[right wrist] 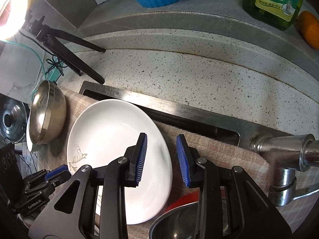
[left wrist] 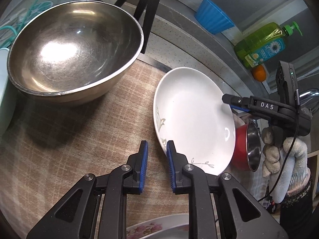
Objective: Organize plates and bowls
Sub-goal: 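Lift the plain white plate with both grippers and carry it toward the stack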
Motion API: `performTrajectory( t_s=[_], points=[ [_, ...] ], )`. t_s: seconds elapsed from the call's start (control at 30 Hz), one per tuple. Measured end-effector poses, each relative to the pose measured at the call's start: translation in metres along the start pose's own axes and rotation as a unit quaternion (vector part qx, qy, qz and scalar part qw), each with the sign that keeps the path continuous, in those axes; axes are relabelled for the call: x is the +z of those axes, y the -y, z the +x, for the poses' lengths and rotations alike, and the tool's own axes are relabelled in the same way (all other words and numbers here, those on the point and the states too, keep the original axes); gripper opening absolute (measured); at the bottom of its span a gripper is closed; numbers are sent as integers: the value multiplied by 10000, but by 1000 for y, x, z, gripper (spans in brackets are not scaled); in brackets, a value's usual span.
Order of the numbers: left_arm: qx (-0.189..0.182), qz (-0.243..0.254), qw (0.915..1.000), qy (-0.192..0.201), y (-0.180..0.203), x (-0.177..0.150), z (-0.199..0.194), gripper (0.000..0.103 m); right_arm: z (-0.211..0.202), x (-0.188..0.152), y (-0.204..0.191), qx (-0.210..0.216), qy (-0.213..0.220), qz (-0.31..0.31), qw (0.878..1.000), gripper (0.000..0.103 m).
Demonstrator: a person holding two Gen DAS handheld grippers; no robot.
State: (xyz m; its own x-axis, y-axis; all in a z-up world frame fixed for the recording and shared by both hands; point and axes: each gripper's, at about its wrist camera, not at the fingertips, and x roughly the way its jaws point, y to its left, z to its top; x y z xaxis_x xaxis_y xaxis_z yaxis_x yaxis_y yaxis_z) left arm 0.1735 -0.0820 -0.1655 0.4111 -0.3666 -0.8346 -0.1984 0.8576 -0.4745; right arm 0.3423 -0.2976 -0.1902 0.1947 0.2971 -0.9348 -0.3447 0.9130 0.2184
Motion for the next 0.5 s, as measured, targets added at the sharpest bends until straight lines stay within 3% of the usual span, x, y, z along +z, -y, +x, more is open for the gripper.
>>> performTrajectory(
  t_s=[0.23, 0.5],
  points=[
    [-158, -40, 9997, -170, -5, 4, 5, 17, 10, 1, 2, 52, -96, 59, 9999, 18],
    [-286, -81, 9992, -280, -1, 7, 13, 11, 8, -1, 3, 61, -79, 115, 9999, 15]
  ],
)
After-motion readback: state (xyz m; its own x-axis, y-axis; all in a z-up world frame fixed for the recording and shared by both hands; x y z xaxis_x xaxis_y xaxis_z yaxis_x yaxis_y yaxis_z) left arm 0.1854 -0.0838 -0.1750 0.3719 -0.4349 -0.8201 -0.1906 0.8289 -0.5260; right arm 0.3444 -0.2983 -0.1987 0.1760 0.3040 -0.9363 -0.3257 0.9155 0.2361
